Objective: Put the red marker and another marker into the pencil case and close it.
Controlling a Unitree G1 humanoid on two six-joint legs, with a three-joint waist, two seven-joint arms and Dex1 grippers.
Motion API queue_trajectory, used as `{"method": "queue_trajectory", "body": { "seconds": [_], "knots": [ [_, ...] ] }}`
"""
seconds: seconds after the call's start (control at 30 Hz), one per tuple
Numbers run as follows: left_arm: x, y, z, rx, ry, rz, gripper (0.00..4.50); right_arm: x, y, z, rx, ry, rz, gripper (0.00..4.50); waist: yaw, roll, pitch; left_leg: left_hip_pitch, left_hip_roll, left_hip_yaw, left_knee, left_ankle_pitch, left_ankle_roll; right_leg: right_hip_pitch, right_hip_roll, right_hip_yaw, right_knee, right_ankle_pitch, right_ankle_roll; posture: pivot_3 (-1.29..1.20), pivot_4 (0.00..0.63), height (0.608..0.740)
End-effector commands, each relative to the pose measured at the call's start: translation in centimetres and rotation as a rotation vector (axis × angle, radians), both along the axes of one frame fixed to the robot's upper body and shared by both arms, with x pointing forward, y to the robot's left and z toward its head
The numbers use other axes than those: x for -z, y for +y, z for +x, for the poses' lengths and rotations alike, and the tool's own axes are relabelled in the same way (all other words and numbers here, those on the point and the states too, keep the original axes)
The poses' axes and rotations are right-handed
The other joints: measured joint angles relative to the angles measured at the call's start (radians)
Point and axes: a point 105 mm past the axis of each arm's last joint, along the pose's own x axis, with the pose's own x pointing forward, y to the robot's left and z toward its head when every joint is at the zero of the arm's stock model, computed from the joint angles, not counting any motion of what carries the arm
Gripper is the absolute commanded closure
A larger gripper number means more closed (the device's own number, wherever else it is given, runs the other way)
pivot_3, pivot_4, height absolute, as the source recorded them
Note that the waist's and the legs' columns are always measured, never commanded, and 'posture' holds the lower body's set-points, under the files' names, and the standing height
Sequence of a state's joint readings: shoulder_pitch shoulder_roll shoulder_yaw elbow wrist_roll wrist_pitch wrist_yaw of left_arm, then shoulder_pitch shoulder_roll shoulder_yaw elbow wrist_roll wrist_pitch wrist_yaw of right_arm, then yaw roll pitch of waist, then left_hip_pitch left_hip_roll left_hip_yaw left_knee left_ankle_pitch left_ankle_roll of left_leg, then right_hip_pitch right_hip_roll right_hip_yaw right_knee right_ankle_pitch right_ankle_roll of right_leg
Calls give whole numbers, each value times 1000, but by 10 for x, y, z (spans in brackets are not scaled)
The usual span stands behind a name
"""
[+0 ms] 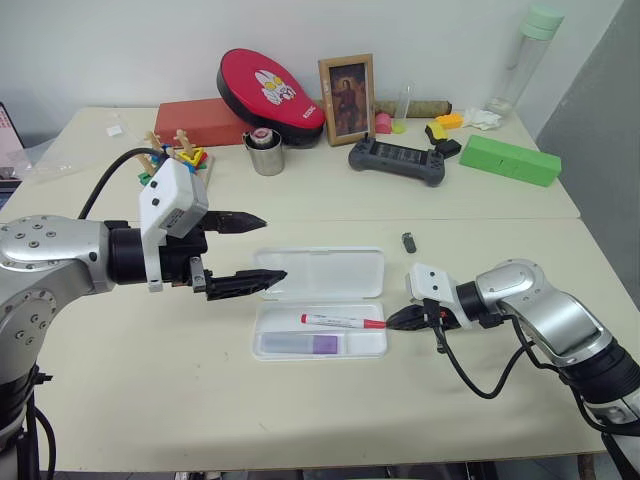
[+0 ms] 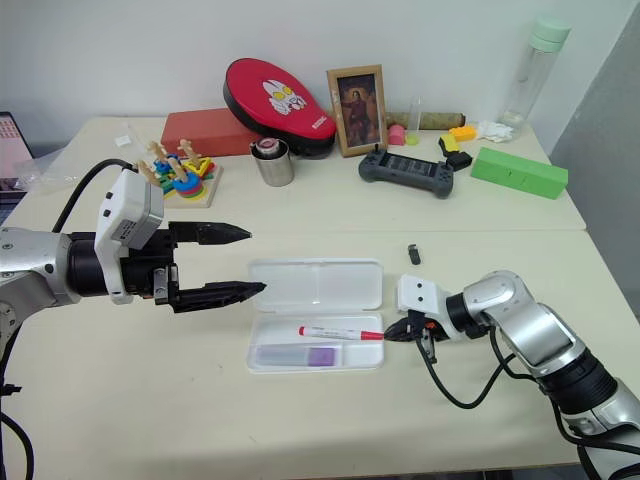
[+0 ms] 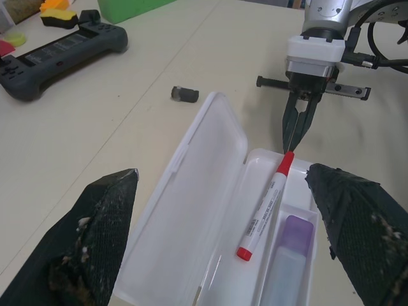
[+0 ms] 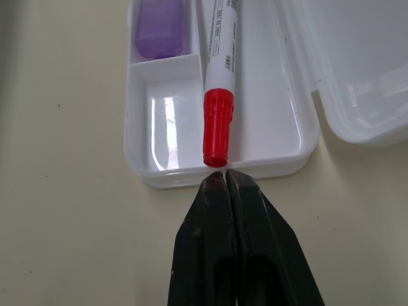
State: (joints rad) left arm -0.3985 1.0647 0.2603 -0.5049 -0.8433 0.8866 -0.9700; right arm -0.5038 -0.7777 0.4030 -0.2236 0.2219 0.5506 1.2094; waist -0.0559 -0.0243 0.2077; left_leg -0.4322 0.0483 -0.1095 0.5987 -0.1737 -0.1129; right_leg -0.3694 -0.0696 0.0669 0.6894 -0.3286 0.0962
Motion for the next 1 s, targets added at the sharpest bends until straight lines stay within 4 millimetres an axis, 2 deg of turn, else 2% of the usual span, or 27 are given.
{"method": "queue_trajectory", "body": {
  "seconds": [0.03,0.33,0.57,0.83,1.0],
  "knots": [
    [-3,-3,-2,11,-33,9,0,-16,2,-2,-44,-61,15,4476,0,0,0,0,0,0,0,0,0,0,0,0,0,0,0,0,150,740],
    [-2,-5,1,11,-37,-2,0,-27,7,-6,-72,-83,32,4476,0,0,0,0,0,0,0,0,0,0,0,0,0,0,0,0,150,740],
    [-2,-6,2,9,-43,-6,0,-23,15,-2,-61,-87,42,4476,0,0,0,0,0,0,0,0,0,0,0,0,0,0,0,0,150,740],
    [-2,-5,1,2,-45,-7,0,-20,13,0,-59,-90,29,4476,0,0,0,0,0,0,0,0,0,0,0,0,0,0,0,0,150,740],
    [-1,-5,1,-3,-45,-8,0,-27,7,-5,-69,-92,29,4476,0,0,0,0,0,0,0,0,0,0,0,0,0,0,0,0,150,740]
  ]
}}
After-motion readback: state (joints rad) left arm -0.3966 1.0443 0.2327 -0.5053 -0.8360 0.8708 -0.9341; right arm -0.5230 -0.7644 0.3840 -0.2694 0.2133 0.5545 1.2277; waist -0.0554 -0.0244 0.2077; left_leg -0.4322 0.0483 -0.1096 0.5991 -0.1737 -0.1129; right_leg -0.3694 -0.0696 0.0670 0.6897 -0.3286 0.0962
